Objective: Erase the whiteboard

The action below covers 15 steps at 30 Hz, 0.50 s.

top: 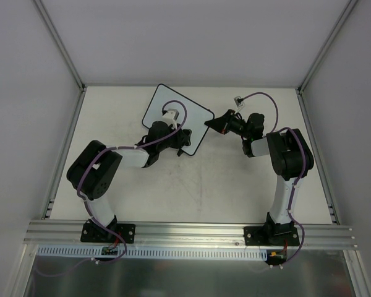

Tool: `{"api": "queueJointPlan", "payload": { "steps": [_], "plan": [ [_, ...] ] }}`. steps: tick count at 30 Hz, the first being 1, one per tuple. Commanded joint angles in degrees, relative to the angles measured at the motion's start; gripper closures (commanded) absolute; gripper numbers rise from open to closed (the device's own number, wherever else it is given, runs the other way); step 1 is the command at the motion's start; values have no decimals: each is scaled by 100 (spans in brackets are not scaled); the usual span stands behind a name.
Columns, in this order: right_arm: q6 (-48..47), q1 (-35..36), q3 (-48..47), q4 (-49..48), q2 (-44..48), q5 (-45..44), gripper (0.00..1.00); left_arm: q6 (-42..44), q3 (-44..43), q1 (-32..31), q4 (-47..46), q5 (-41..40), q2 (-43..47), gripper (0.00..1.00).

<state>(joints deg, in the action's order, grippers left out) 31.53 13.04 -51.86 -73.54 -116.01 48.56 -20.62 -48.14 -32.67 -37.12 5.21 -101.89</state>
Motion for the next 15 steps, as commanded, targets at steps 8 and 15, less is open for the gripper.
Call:
{"api": "queueJointPlan", "payload": {
  "steps": [8,15],
  "plan": [
    [-226,234,18,-1418,368,787,100,32,200,-73,1629,-275,-218,100],
    [-226,226,35,-1418,403,787,100,-90,260,320,1666,-313,-297,100]
  ]
}}
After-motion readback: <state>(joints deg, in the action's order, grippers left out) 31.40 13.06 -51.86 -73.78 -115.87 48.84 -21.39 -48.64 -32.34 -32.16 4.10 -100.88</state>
